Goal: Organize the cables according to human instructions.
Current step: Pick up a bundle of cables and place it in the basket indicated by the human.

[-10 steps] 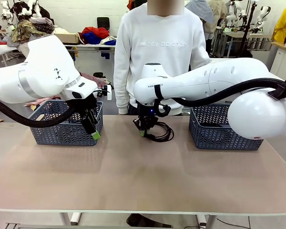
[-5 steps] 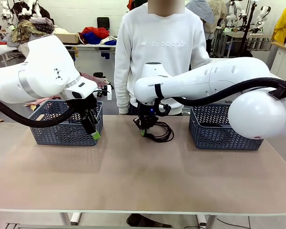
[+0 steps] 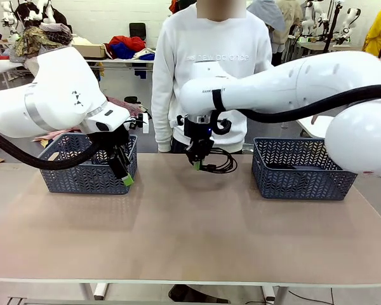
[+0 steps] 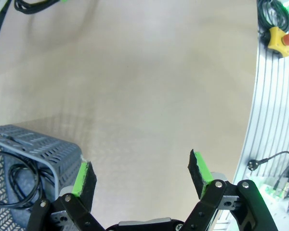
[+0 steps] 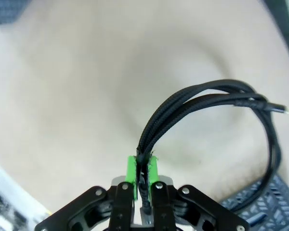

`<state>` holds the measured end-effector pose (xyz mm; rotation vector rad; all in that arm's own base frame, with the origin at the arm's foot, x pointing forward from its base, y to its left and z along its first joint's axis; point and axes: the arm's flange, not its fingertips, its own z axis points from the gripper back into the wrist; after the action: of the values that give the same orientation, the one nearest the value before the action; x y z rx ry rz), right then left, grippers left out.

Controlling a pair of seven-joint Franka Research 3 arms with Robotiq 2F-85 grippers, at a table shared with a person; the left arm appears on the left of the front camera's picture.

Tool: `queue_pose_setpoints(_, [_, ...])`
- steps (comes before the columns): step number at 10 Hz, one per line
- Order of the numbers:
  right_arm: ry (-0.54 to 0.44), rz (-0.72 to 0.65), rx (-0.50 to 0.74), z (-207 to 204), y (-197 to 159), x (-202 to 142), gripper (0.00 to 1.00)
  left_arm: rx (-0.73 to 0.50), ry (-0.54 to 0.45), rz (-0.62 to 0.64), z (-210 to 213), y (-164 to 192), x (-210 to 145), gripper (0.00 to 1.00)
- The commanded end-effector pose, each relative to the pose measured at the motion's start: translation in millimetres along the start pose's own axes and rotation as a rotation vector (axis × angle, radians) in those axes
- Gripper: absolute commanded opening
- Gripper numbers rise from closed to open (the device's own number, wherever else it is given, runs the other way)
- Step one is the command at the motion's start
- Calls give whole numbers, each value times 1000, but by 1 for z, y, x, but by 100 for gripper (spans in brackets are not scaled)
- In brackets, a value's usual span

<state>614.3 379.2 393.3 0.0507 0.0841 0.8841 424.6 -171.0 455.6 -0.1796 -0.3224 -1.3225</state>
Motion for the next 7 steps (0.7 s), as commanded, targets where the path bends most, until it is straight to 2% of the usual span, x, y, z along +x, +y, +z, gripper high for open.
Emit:
queue_pose_setpoints(1, [71,235,-13,21,-7,-29,0,0,6,4,2,-1,-2,100])
queue_pose_setpoints(2, [95,323,-7,35,-11,-40,0,0,6,4,2,-1,-2,100])
queue_pose_setpoints(4, [106,412,-25,63,-26,-67,0,0,6,4,2,-1,-2,100])
queue_pose_setpoints(7, [72,372,-34,88,-55,-101,0,0,6,4,2,-1,-2,100])
